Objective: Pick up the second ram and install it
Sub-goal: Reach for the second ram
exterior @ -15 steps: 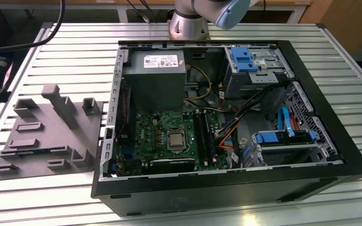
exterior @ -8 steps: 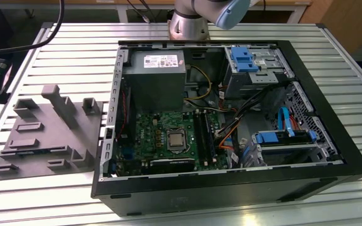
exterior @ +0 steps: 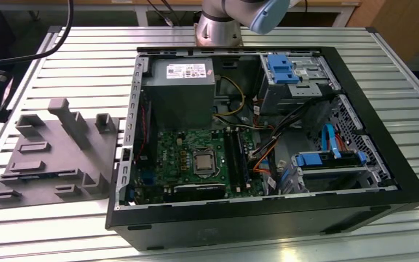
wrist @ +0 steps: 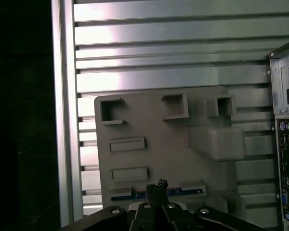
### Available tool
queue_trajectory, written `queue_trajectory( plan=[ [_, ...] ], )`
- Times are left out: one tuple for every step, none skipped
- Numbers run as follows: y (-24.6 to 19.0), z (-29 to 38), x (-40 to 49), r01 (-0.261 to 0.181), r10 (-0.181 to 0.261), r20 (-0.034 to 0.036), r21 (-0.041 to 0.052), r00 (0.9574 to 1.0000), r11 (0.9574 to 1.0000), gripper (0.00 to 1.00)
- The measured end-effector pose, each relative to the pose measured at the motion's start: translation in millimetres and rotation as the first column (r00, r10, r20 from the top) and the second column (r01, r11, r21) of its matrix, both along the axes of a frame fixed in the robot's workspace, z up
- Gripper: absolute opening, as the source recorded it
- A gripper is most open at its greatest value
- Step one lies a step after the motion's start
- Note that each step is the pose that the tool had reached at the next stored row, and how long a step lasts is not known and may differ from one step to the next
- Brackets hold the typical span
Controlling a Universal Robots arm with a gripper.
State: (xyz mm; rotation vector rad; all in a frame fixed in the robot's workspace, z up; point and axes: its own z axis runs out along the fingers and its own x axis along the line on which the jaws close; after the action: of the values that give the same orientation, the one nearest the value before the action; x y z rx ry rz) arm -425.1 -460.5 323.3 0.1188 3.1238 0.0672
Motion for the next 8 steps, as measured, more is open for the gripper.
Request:
queue_trajectory(
  plan=[
    [-0.3, -0.1, 0.0, 0.000, 0.000, 0.0000, 0.0000, 1.0000, 1.0000, 0.11],
    [-0.8, -0.2, -0.1, 0.000, 0.000, 0.0000, 0.0000, 1.0000, 1.0000, 0.11],
    [-1.2, -0.2, -0.1, 0.000, 0.000, -0.0001, 0.0000, 1.0000, 1.0000, 0.11],
    [-1.6, -0.3, -0.1, 0.000, 0.000, -0.0001, 0.0000, 1.0000, 1.0000, 0.11],
    [-2.0, -0.5, -0.2, 0.000, 0.000, 0.0000, 0.0000, 1.0000, 1.0000, 0.11],
    [-2.4, -0.5, -0.2, 0.000, 0.000, 0.0000, 0.0000, 1.0000, 1.0000, 0.11],
    [-2.8, -0.6, -0.2, 0.000, 0.000, 0.0000, 0.0000, 1.0000, 1.0000, 0.11],
    [-3.2, -0.7, -0.3, 0.000, 0.000, -0.0001, -0.0001, 1.0000, 1.0000, 0.11]
  ],
)
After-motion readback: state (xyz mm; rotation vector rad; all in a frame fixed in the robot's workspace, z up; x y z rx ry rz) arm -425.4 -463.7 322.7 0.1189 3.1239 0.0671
